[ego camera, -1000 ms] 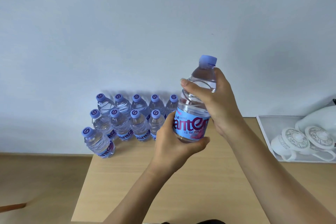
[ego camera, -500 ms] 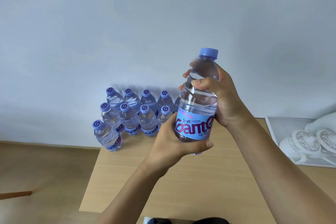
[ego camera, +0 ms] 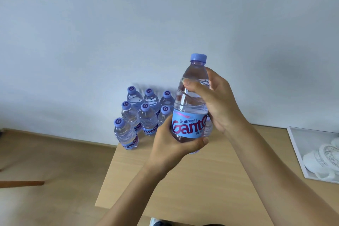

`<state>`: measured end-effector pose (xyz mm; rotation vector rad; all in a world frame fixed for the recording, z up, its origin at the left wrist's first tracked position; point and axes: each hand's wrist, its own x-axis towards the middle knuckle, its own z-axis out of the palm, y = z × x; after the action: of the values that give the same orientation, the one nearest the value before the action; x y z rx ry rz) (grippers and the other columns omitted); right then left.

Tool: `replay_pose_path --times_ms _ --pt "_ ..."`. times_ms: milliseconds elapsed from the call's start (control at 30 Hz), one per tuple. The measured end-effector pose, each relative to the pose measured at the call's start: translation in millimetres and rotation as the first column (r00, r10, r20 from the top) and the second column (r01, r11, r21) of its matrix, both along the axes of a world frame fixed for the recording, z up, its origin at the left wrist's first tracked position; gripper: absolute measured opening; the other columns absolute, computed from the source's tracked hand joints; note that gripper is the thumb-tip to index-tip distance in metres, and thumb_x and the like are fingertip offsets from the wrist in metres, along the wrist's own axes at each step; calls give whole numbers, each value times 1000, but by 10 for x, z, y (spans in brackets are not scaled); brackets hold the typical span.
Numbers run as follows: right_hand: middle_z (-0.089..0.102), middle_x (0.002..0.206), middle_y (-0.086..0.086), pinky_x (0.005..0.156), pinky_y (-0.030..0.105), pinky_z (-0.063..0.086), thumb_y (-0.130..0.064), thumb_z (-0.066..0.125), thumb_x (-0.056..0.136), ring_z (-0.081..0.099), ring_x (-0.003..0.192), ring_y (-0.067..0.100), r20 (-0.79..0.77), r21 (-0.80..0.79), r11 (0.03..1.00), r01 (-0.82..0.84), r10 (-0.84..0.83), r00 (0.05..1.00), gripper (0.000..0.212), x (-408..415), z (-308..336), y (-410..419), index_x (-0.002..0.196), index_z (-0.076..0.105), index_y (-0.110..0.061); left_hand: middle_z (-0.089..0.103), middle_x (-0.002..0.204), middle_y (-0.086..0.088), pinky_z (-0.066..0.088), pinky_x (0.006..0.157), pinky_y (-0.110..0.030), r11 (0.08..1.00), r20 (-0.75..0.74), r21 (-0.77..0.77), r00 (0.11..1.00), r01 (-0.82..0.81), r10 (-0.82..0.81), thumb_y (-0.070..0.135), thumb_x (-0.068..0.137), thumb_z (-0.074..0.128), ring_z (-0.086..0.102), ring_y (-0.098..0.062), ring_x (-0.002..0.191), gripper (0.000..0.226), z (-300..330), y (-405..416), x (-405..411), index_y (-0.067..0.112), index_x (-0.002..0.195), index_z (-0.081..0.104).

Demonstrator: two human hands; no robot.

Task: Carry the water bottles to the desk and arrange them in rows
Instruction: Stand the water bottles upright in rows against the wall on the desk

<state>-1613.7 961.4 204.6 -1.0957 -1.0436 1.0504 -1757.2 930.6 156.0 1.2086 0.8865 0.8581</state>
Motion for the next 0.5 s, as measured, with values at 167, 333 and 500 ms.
replay_pose_path --times_ms 167,333,500 --pt "69 94 12 89 62 54 -16 73 80 68 95 46 -69 -6 997 -71 70 995 17 -142 -45 122 96 68 -15 76 96 -8 57 71 -28 998 12 -54 999 31 -30 9 60 90 73 -21 86 51 -44 84 -211 12 106 68" --pt "70 95 7 85 53 58 -17 72 82 69 88 29 -55 -16 992 -123 122 991 20 -268 -105 192 102 68 -15 75 102 -10 57 73 -29 995 30 -76 997 66 -64 7 62 88 73 -25 93 54 -95 135 -423 11 111 67" --pt "73 93 -1 78 37 57 -18 73 86 72 89 20 -47 -29 980 -196 195 980 16 -402 -195 208 101 69 -18 76 97 -6 56 70 -22 997 -34 -66 998 48 -51 7 64 89 74 -21 89 47 -172 157 -613 13 107 68"
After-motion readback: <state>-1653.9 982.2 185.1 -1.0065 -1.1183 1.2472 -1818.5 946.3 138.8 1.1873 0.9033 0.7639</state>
